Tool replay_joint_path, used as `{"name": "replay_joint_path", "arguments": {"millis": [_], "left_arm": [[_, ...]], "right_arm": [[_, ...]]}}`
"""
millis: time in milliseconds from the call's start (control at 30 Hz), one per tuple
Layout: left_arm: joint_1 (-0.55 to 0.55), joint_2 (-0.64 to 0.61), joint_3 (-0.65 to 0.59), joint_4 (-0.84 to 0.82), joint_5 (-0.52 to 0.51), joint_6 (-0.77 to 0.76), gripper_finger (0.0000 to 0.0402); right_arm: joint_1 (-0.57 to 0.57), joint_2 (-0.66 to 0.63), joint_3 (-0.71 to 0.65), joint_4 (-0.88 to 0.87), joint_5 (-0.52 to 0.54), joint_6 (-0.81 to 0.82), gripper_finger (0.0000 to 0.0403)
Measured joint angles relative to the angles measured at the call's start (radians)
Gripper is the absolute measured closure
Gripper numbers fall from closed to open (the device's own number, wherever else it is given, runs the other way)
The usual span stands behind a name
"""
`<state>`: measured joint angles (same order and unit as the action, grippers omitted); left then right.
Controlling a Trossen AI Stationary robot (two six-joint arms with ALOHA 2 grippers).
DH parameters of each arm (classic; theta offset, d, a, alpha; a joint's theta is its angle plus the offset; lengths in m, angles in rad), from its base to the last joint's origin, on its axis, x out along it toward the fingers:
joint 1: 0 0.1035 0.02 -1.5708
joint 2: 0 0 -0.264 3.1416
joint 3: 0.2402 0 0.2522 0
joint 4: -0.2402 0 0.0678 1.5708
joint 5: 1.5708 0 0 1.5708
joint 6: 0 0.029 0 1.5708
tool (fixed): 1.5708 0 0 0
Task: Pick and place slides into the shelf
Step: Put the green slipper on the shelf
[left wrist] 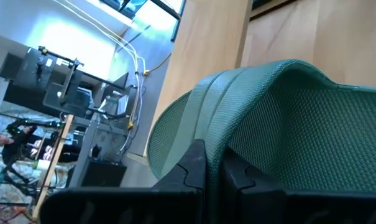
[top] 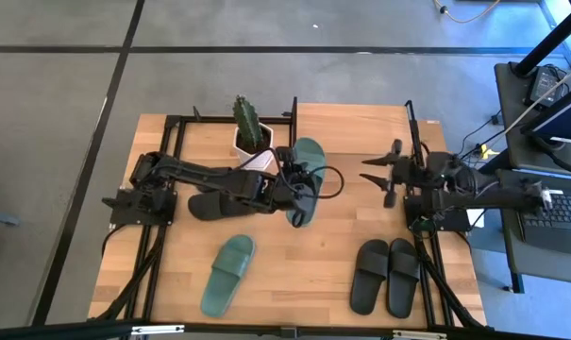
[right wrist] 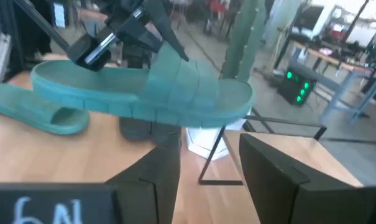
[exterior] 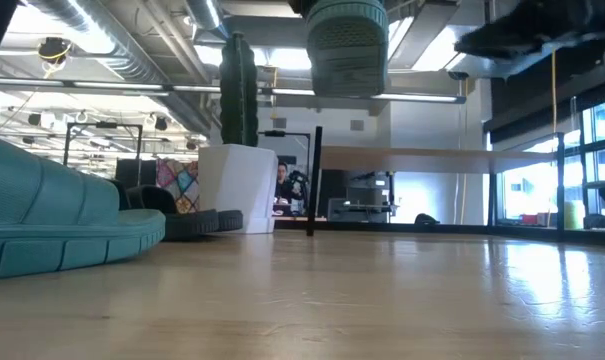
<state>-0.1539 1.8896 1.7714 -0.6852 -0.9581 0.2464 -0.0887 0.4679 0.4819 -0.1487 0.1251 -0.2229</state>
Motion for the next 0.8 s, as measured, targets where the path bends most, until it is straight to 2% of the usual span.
{"name": "replay_joint_path", "arguments": {"millis": [200,333,433,567,800], "left_arm": [[0.023,0.000,0.000,0.031,-0.001,-0.005,0.0399],[0.037,0.000,0.000,0.069,-0.002,-0.006,0.0399],[0.041,0.000,0.000,0.069,-0.002,-0.011,0.0399],[0.041,0.000,0.000,0.069,-0.005,-0.037,0.0399],[0.038,0.000,0.000,0.070,-0.033,-0.061,0.0399]], "right_arm": [[0.100,0.305,0.253,-0.118,0.127,-0.029,0.0238],[0.194,0.499,0.425,-0.263,0.277,-0.018,0.0238],[0.264,0.620,0.524,-0.324,0.431,0.003,0.0238],[0.345,0.739,0.611,-0.333,0.667,0.005,0.0238],[0.405,0.876,0.702,-0.326,0.795,0.059,0.0238]]}}
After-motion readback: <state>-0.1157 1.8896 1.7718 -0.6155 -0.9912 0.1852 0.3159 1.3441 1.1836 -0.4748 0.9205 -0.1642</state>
